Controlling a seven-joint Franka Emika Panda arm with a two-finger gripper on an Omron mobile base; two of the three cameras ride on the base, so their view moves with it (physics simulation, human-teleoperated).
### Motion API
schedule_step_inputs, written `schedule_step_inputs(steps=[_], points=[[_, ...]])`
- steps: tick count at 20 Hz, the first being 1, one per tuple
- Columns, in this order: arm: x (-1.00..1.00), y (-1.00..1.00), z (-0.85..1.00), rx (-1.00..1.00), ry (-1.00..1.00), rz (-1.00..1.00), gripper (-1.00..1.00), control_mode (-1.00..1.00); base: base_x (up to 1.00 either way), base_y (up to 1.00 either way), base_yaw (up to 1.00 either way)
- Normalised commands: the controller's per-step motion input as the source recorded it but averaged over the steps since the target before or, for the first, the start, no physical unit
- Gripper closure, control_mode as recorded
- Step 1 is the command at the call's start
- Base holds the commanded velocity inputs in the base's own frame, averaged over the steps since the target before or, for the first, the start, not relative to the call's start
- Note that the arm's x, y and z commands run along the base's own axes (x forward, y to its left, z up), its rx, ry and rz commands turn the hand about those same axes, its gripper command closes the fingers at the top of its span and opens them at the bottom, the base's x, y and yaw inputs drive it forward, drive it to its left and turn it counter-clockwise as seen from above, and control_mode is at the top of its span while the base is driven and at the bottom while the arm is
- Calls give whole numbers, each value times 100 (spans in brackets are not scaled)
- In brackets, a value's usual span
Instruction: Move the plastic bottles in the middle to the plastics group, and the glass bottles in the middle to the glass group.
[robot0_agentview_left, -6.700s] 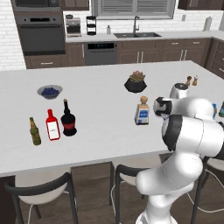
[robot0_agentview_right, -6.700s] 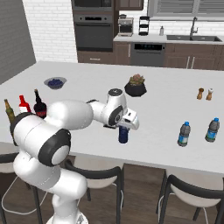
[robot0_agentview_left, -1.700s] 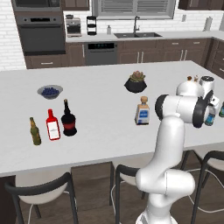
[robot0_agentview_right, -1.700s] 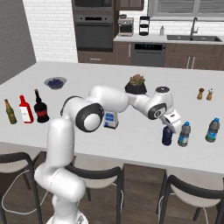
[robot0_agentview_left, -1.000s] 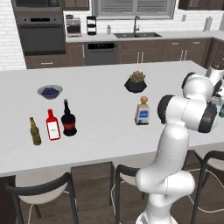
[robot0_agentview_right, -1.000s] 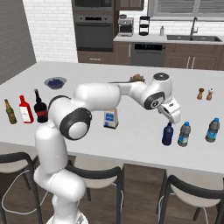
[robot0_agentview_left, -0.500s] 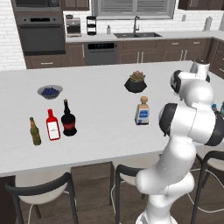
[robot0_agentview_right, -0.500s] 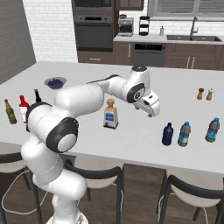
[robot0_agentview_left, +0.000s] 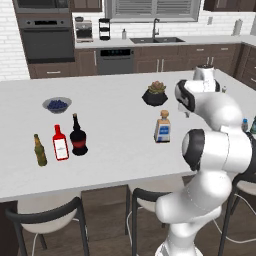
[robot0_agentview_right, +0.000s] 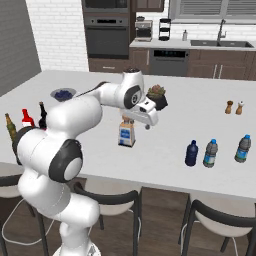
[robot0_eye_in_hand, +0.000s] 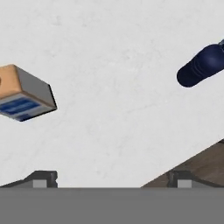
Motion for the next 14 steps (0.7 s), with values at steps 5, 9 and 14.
schedule_step_inputs(steps=[5, 9, 14], points=[[0, 75, 15, 0, 15, 17, -100, -100, 0, 0, 0], [0, 57, 6, 0, 4, 23, -100, -100, 0, 0, 0], [7, 42, 3, 0, 4, 25, -100, -100, 0, 0, 0]])
